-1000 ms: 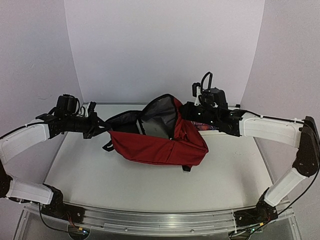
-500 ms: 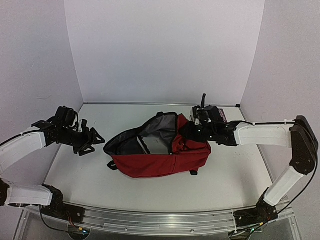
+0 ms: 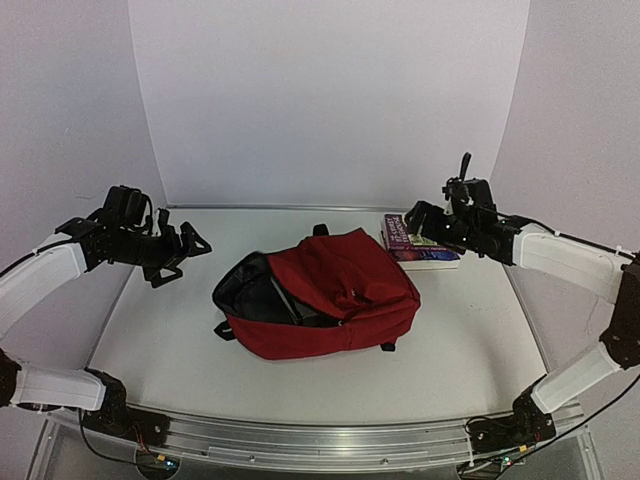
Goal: Pack the student bag
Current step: Adjust the student bag at the center of the board, then pick up the book from the center of the board.
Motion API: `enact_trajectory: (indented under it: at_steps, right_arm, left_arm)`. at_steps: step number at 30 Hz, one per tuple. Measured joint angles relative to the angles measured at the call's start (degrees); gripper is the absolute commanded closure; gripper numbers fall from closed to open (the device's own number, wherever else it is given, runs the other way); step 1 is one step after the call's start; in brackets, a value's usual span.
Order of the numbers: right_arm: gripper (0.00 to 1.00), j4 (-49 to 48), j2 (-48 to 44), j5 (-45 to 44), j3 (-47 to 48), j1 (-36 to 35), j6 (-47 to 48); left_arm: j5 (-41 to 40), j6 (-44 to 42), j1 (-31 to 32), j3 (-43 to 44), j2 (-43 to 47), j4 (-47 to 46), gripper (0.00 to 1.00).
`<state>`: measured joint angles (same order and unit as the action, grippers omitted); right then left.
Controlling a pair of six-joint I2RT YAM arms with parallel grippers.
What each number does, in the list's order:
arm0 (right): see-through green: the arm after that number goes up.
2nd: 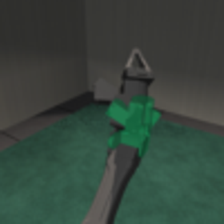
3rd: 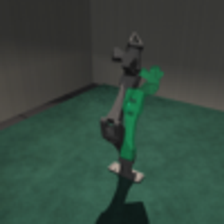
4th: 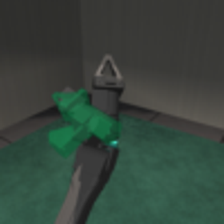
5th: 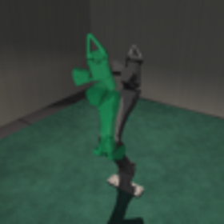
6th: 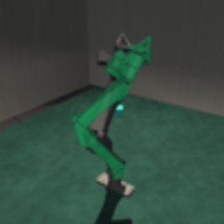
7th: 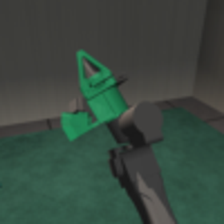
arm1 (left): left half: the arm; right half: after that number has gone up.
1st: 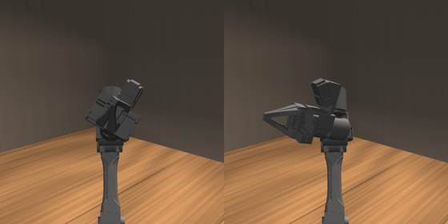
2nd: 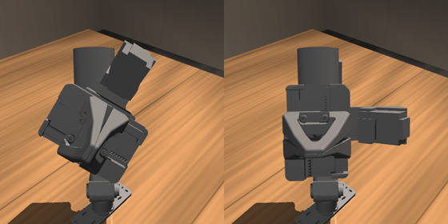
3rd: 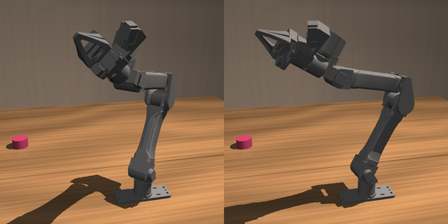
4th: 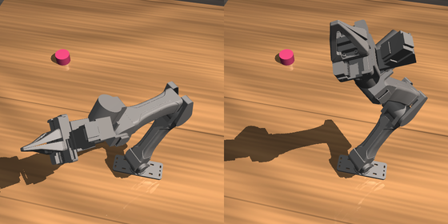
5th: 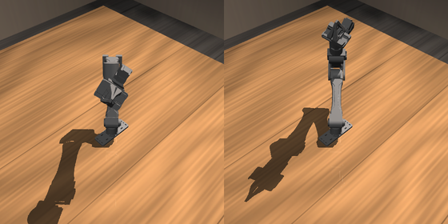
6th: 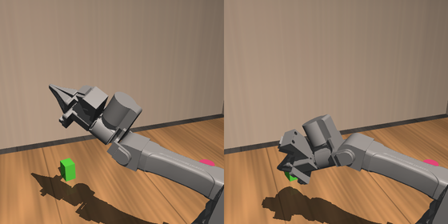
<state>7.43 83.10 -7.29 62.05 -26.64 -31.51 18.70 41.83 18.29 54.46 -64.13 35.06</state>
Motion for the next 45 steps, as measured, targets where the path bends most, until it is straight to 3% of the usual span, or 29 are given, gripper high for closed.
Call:
enact_trajectory:
  at_steps: [9,18,23,29,36,40,45]
  right_arm:
    - [0.02,-0.5,20.62,4.34,12.83,17.22,5.68]
    - [0.02,-0.43,41.25,18.1,29.14,25.31,14.76]
    - [0.09,-0.29,47.64,24.36,34.62,27.53,18.16]
    - [0.31,-0.7,52.84,34.43,39.71,29.01,19.79]
    - [0.77,-0.82,55.21,37.41,43.72,29.87,18.87]
    - [0.97,-1.74,55.42,38.58,44.12,30.63,17.13]
    - [1.0,-3.67,54.4,38.22,42.1,31.28,15.3]
  left_arm:
    - [-0.46,0.23,-0.36,1.06,-0.74,1.06,0.0]
    - [-0.69,2.44,-0.41,0.95,2.52,2.54,0.0]
    - [-0.98,3.76,-0.41,0.92,4.3,2.79,0.0]
    - [-1.46,4.77,-0.41,0.68,4.5,4.15,0.0]
    - [-2.07,5.62,-0.51,-0.56,4.97,5.04,0.0]
    - [-2.43,6.18,-0.51,-0.7,5.34,5.5,0.0]
    - [-2.51,6.2,-0.51,-0.7,5.73,5.54,0.0]
